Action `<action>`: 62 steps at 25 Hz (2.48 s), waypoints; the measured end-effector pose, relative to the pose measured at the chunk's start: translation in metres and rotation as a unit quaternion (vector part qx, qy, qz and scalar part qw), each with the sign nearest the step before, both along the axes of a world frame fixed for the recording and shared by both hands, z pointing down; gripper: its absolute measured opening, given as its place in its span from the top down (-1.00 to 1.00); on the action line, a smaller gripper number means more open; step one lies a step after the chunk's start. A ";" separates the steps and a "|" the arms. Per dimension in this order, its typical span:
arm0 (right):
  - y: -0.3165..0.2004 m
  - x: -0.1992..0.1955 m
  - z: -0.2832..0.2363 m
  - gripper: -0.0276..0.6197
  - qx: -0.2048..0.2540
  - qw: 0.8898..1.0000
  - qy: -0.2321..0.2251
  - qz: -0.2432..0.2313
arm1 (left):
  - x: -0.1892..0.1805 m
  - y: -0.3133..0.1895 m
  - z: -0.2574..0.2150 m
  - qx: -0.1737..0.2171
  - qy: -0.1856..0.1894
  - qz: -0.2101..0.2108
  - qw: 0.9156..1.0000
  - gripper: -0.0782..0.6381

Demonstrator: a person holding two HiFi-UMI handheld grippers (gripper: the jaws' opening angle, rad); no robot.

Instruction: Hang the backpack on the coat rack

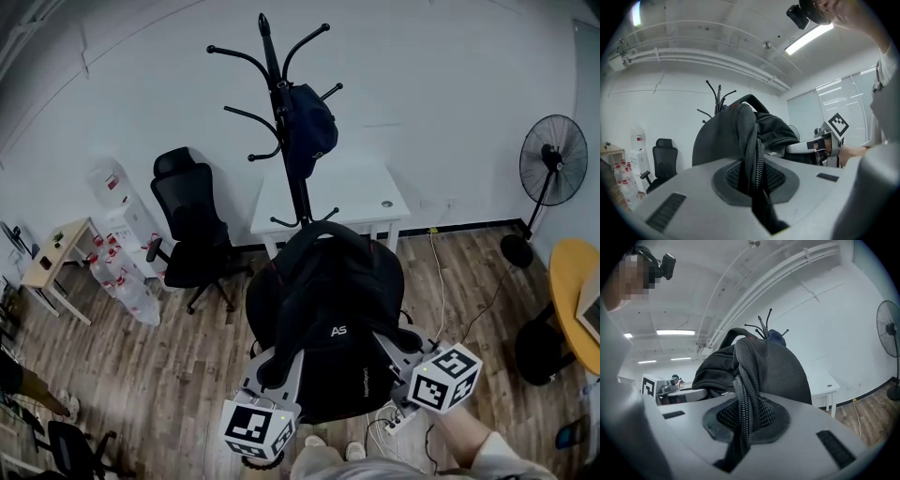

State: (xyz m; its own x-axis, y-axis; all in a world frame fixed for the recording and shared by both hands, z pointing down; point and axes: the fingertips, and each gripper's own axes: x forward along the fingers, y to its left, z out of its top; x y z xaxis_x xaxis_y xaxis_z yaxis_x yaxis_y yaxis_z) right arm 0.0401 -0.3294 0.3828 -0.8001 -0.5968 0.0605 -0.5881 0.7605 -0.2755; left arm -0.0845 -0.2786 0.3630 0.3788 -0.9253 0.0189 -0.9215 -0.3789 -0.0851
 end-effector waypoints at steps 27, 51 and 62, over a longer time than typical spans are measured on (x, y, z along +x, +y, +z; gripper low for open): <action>-0.194 -0.095 -0.112 0.82 0.076 0.994 -0.035 0.066 | -0.101 -0.208 -0.119 0.071 -0.034 0.066 0.995 0.71; -0.321 -0.102 -0.093 0.82 0.038 0.997 -0.031 0.061 | -0.112 -0.334 -0.086 0.010 0.008 0.011 1.000 0.71; -0.347 -0.106 -0.058 0.82 0.012 0.997 -0.045 0.055 | -0.114 -0.364 -0.048 0.004 0.024 0.007 1.000 0.71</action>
State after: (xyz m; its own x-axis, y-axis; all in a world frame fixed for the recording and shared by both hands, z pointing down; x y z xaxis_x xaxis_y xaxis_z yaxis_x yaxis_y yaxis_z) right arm -0.0656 -0.6767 0.3248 -0.7319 -0.6810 -0.0234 -0.6415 0.7003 -0.3132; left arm -0.1984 -0.6430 0.3150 0.3914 -0.9202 -0.0071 -0.9194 -0.3908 -0.0443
